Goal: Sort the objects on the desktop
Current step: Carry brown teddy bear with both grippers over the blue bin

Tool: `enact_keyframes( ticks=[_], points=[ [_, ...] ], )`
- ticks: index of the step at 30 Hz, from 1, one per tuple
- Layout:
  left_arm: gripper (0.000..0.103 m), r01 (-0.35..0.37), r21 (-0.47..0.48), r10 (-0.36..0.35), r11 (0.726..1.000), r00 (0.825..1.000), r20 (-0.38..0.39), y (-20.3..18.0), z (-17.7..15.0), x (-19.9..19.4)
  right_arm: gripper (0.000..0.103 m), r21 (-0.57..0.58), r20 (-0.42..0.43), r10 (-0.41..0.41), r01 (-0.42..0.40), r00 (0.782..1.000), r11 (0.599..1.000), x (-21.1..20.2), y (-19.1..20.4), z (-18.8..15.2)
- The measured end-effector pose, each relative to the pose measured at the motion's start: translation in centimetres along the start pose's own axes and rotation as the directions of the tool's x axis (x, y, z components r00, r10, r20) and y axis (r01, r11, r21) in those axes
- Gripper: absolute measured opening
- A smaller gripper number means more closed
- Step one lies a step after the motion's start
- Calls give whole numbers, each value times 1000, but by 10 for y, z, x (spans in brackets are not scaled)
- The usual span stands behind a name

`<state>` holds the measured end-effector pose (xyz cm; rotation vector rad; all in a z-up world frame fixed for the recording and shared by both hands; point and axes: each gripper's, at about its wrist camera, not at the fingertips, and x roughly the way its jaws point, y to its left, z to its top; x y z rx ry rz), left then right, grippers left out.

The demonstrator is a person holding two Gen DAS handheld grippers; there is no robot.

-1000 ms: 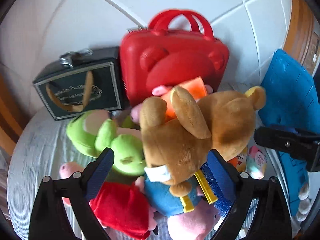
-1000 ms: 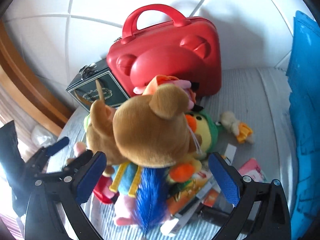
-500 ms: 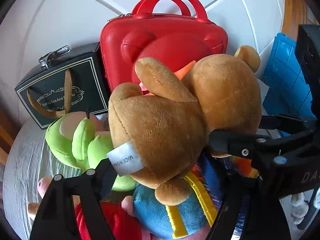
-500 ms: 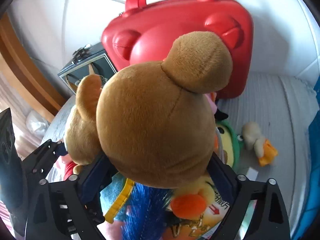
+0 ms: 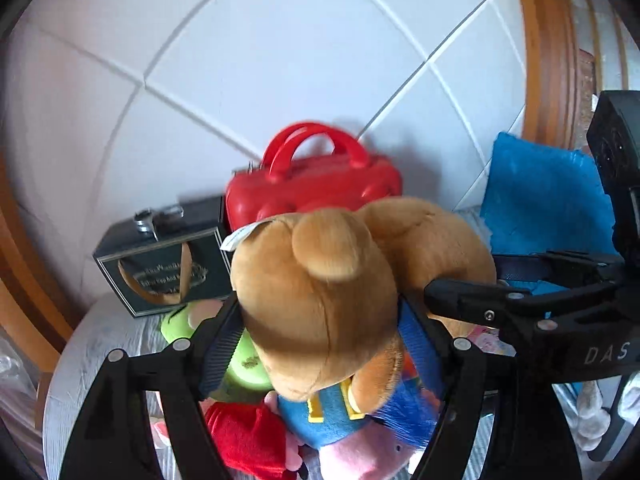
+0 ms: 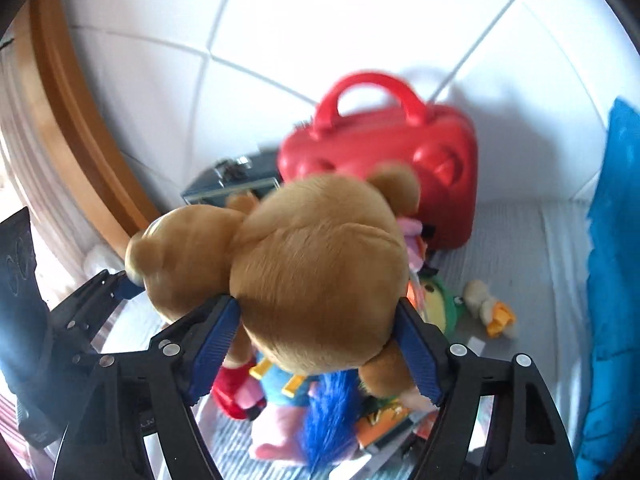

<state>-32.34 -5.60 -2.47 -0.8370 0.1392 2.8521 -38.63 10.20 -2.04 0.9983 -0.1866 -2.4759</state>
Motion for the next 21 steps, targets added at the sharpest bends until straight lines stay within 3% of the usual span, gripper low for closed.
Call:
enact_keyframes(
  ticks=[6,13,21],
  points=[
    [76,3,34,-6,999,996,86,-27,12,-62,76,-5,92,16,-16,996,1000,-73,10,-7],
    [76,42,79,-57,996,977,207,-83,45,-127,75,-3,229,-9,10,973,1000,-179,5,-17],
    [76,193,177,-241,965,920,308,-216,82,-183,75,64,360,-165,152,918,986,-325,-49,-41]
  ],
)
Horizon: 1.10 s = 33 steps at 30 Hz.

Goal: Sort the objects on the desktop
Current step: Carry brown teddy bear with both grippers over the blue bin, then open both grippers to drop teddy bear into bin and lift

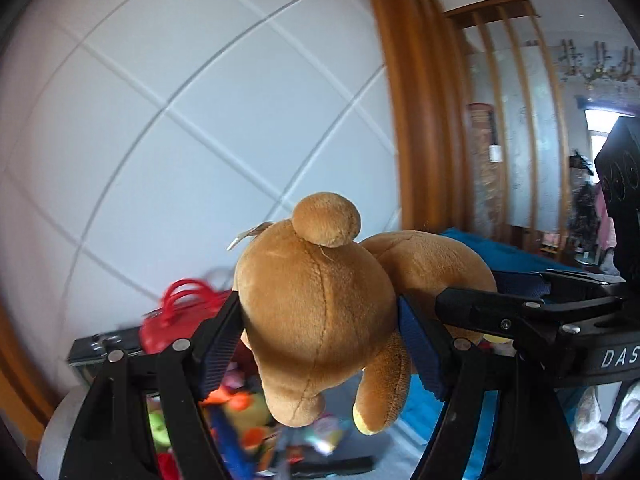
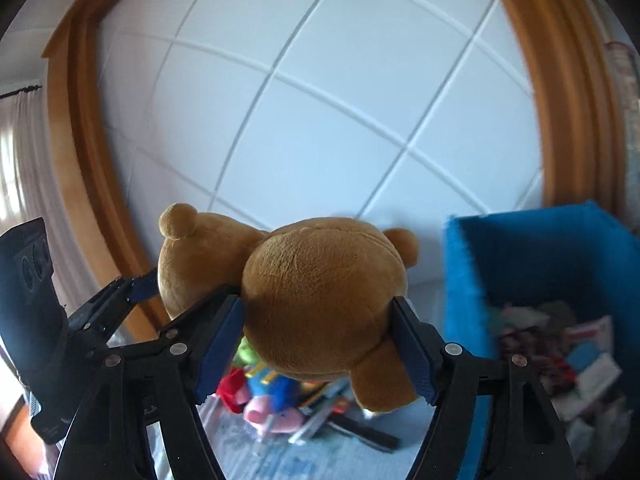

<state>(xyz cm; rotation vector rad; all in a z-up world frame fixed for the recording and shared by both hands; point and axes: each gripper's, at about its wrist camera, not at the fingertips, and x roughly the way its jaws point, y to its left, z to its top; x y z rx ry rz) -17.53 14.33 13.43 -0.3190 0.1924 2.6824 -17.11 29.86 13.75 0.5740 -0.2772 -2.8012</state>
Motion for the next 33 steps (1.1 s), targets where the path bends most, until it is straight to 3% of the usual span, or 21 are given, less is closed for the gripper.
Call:
enact_keyframes(
  ticks=[4,9,13,21,28,33],
  points=[
    [76,101,32,-101,994,995,2,-80,14,15,75,36,13,-98,98,995,995,-52,-60,-1],
    [76,198,44,-194,979,977,-86,-172,12,52,75,111,-54,-178,183,983,977,-87,-139,-22],
    [76,222,40,-211,974,959,-187,-225,-1,83,75,167,-133,-184,205,974,964,-107,-198,-43],
    [75,197,31,-171,980,910,-378,-279,-21,125,74,225,-278,-149,215,949,950,-103,-277,-66],
    [77,132,63,-98,989,919,-381,-301,-27,117,77,193,-289,-166,227,943,954,-106,-292,-68],
    [86,71,35,-55,997,940,-336,-288,-29,95,103,119,-238,-221,254,946,960,-118,-273,-61]
  ],
)
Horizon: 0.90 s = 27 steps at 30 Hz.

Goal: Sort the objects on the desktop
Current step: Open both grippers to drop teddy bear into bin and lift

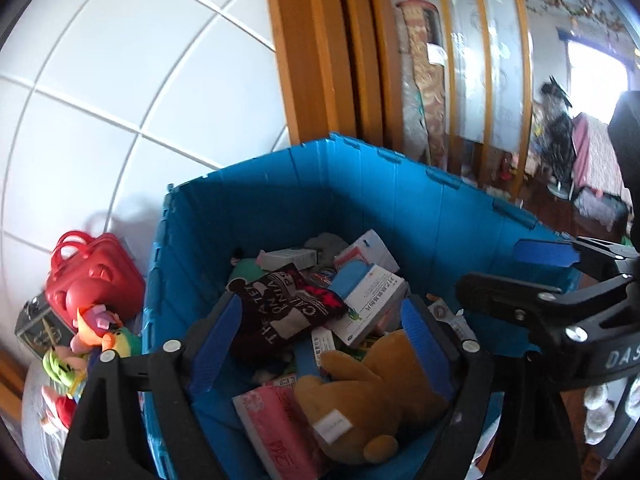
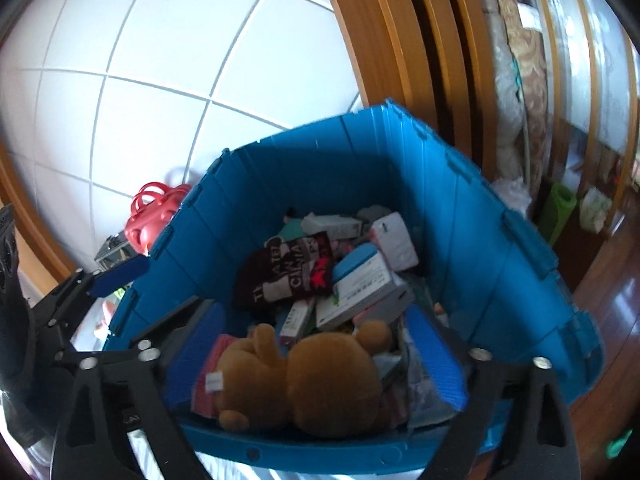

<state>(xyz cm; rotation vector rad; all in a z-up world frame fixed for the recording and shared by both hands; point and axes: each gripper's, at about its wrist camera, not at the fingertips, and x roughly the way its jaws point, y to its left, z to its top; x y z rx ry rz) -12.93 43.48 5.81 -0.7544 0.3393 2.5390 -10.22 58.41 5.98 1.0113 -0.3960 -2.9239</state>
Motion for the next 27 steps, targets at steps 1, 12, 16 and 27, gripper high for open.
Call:
enact_keyframes(
  ticks=[1,12,16,27],
  points=[
    [88,-14,-12,14,1000,1000,13,2,-2,-4,103,-16,18,-10,10,1000,1000,-6,4,-1],
    [102,-164,-142,185,976,971,151,27,-28,-68,103,-121,309,-152,197,939,973,-65,40,-31],
    [103,-185,-160,204,970,973,111,32,-35,-66,103,-109,272,-162,198,949,974,-56,40,-37],
    [102,-155,-197,156,968,988,-10,39,-46,-62,103,-129,161,-314,335,936,933,-47,32,-31]
  ],
)
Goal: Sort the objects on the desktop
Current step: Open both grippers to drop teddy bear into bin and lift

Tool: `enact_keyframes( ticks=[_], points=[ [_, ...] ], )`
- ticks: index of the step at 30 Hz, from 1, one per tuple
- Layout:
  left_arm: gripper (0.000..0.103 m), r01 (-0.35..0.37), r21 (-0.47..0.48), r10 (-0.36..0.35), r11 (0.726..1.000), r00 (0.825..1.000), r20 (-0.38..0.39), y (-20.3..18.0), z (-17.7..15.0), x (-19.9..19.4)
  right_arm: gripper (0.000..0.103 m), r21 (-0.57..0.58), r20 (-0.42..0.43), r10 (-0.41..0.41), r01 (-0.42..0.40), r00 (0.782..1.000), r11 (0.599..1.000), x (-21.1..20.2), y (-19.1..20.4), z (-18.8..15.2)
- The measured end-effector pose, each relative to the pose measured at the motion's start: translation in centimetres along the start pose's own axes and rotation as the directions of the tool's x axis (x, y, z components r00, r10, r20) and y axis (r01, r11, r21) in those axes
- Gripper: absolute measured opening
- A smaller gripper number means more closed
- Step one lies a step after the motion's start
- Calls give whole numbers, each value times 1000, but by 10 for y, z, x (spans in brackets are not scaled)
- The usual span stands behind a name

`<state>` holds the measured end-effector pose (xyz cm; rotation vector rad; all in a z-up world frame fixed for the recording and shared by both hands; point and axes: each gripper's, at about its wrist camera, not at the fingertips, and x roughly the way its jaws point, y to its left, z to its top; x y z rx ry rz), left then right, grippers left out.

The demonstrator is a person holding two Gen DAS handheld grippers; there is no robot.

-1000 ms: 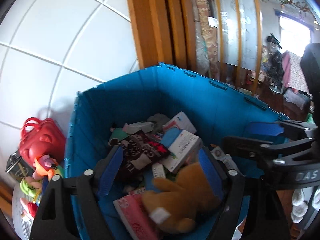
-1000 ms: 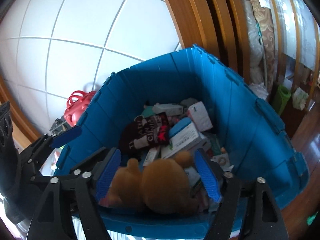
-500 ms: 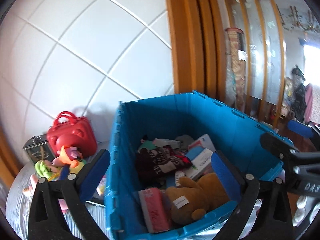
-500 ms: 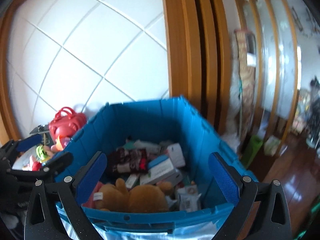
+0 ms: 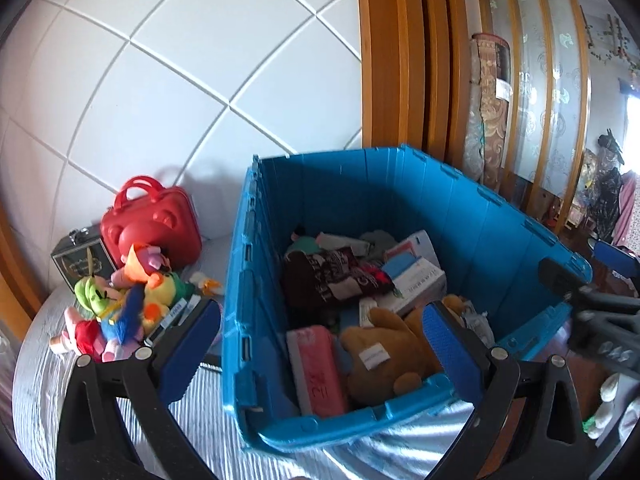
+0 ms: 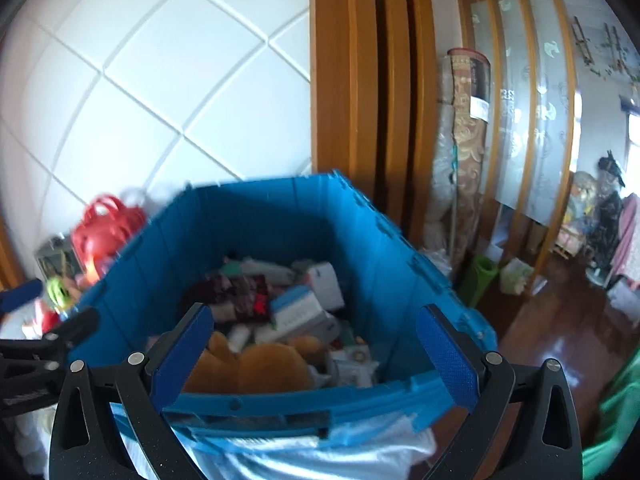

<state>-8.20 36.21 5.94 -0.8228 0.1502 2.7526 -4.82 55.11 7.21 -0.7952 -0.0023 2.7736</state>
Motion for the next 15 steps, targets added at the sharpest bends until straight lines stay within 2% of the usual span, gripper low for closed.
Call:
enact_keyframes(
  ticks=[6,15],
  points=[
    [102,18,-8,-19,1000,997,-71,-9,2,-1,103,-71,-120,28,-36,992,997,13,10,-5],
    [102,17,-24,-18,1000,999,-36,-10,2,-11,103,-67,-112,36,-44,993,997,7,8,-2]
  ],
)
